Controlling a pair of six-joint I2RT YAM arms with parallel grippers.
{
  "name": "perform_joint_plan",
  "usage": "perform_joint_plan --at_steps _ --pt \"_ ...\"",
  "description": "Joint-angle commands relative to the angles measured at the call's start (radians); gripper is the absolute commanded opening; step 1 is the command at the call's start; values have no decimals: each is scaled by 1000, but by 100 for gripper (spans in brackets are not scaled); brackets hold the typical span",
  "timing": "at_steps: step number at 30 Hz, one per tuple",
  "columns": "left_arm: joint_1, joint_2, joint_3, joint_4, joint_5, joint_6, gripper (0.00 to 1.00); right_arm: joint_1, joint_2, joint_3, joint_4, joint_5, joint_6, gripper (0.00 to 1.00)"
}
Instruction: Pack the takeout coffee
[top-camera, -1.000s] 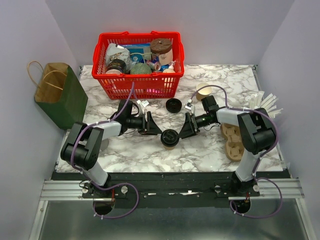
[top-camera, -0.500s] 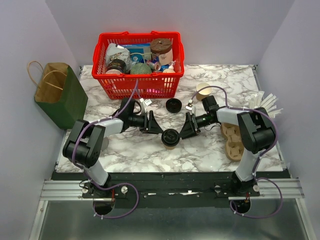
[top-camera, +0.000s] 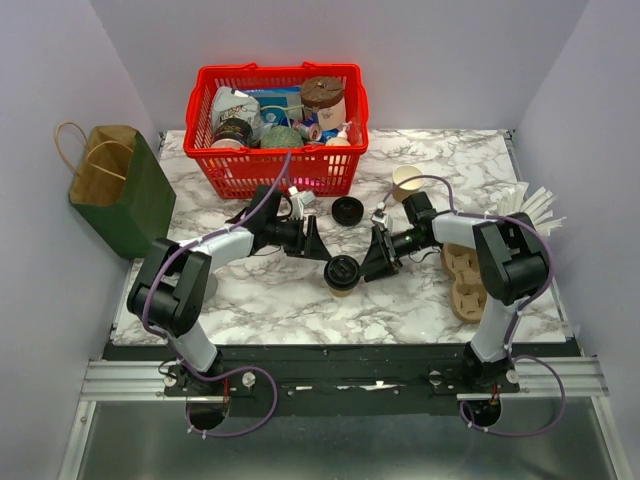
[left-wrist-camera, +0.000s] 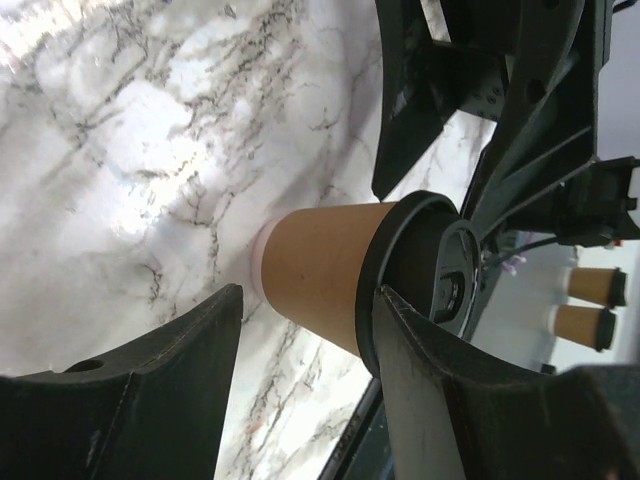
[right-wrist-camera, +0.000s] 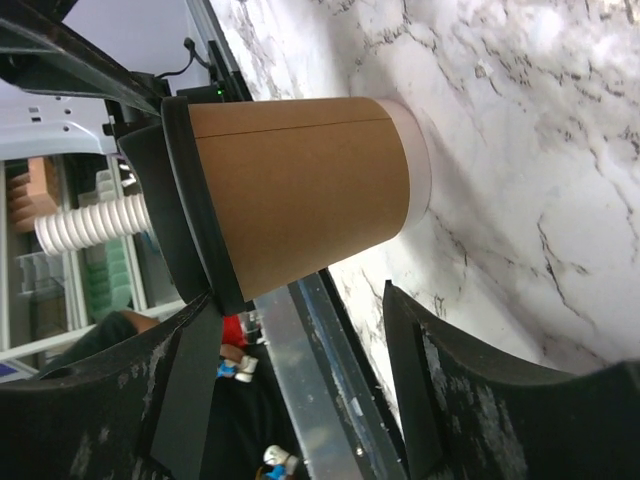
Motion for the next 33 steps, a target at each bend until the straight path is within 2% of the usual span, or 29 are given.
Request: perform_joint_plan --at_steps 1,11,18,20,25,29,33 --pt "-85 101 -37 -183 -304 110 61 8 80 12 44 314 -18 68" --pt "-86 131 -37 -201 -326 120 61 8 103 17 41 366 8 66" --pt "-80 75 -15 -169 -285 146 59 8 34 60 33 301 -66 67" --pt "-62 33 -21 -136 -254 130 59 8 0 77 25 248 -96 70" --pt "-25 -46 -43 35 -73 63 62 8 -58 81 8 173 -140 79" --pt "-3 -59 -38 133 50 -3 64 10 -76 74 -2 79 -160 88" --pt "27 -63 -67 231 137 -90 64 8 -80 89 -2 5 -169 92"
